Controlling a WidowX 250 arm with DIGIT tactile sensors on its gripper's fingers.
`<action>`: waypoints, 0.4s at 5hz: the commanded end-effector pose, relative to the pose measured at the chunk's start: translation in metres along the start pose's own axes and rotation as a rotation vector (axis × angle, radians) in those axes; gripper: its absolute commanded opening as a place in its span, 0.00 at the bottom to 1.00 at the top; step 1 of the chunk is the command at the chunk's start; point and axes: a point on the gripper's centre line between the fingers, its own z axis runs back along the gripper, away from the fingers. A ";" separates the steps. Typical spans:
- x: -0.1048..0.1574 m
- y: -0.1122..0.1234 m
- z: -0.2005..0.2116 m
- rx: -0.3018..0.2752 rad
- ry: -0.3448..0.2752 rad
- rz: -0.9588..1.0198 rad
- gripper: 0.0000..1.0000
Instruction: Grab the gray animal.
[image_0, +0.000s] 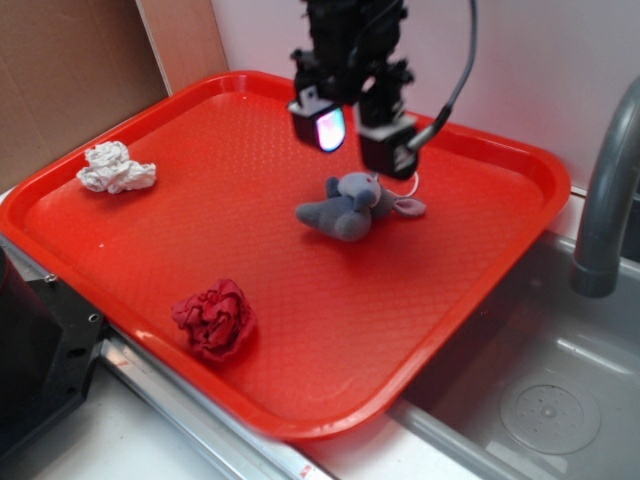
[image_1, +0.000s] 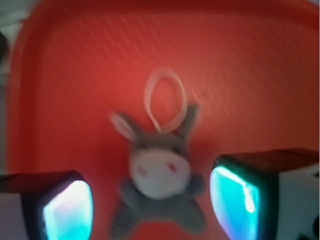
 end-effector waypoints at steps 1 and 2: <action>0.014 0.006 -0.014 0.063 -0.058 -0.045 1.00; 0.011 -0.006 -0.034 -0.040 -0.053 -0.218 1.00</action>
